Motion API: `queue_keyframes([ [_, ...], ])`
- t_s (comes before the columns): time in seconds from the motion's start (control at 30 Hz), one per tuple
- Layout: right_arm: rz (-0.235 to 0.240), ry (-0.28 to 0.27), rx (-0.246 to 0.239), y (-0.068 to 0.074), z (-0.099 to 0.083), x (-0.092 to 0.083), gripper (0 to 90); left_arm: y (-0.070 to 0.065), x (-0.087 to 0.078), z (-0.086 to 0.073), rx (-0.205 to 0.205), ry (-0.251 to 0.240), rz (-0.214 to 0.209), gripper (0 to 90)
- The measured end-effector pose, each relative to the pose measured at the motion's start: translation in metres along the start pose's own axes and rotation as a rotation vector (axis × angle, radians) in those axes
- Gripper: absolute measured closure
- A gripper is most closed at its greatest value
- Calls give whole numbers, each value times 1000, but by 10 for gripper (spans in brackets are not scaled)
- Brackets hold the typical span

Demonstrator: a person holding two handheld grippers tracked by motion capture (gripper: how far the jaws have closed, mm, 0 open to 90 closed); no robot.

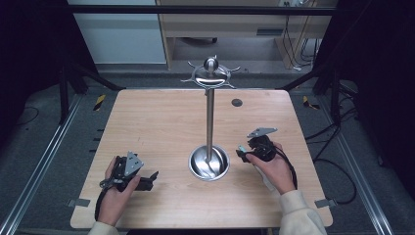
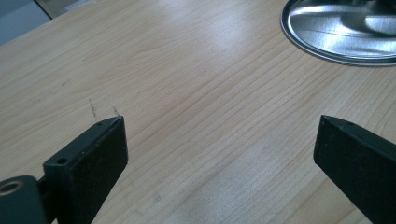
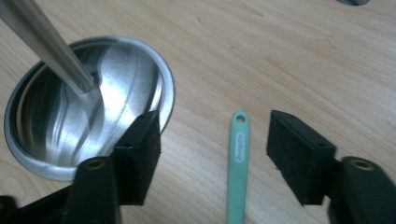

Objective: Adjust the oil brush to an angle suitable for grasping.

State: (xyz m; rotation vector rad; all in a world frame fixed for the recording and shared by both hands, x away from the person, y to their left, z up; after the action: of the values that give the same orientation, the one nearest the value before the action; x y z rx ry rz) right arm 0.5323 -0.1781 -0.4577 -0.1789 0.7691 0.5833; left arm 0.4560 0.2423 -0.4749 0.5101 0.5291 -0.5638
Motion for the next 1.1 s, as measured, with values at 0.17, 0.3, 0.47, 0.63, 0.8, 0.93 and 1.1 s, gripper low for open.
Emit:
queue_keyframes([
  [0.17, 14, 22, -30, 1, -4, 3, 527, -1, 0, 0, 2, -1, 1, 26],
  [0.3, 14, 41, -54, 4, -7, 5, 627, -2, 1, 1, 3, -1, -1, 26],
  [0.47, 1, 54, -80, 4, -9, 9, 779, -2, 1, 1, 2, -4, -2, 26],
  [0.63, -32, 74, -85, 1, -12, 14, 865, -2, 1, 1, 2, -4, -2, 26],
  [0.8, -45, 102, -58, -3, -16, 20, 900, -2, 1, 1, 6, -1, 0, 26],
  [0.93, -54, 127, -65, -2, -18, 24, 900, -2, 1, 1, 8, 1, -1, 26],
  [1.1, -64, 145, -68, -2, -19, 27, 900, -2, 1, 1, 8, 0, -1, 26],
])
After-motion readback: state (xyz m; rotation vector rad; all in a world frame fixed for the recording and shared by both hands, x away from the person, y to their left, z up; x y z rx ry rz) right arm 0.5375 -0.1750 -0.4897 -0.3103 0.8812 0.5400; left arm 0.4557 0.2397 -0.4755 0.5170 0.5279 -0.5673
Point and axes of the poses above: each handheld gripper's, and its own axes: x roughly forward along the jaws, z roughly out of its top, y roughly to its left, the point moved 1 cm from there along x, roughly forward along the jaws, and after that the axes turned 5 degrees about x, right-handed, at the moved point
